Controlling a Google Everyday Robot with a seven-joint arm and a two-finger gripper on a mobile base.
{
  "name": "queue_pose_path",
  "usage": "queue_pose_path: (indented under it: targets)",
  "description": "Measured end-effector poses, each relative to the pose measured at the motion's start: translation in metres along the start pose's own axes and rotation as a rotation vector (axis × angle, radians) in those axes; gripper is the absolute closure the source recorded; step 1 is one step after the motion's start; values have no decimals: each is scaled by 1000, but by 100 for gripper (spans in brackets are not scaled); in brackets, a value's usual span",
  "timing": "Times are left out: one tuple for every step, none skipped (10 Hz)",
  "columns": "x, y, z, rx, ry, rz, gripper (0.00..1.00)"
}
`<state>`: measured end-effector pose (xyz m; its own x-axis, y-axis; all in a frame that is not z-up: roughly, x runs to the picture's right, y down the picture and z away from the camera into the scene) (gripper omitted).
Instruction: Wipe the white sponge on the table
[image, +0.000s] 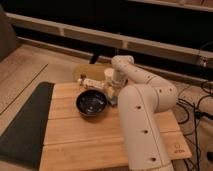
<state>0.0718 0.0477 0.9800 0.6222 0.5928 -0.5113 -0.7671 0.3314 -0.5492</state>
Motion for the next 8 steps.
queue_pose_path:
  targets:
    - [10, -5, -1, 9, 16, 27, 100]
    - [16, -10, -3, 16, 25, 45, 100]
    - [25, -20, -8, 34, 35, 77, 100]
    - [31, -31, -14, 56, 40, 102, 100]
    - [31, -38, -19, 71, 43, 111, 100]
    - [27, -40, -21, 77, 44, 112, 100]
    - [18, -37, -20, 77, 48, 91, 100]
    - [10, -32, -17, 71, 51, 70, 100]
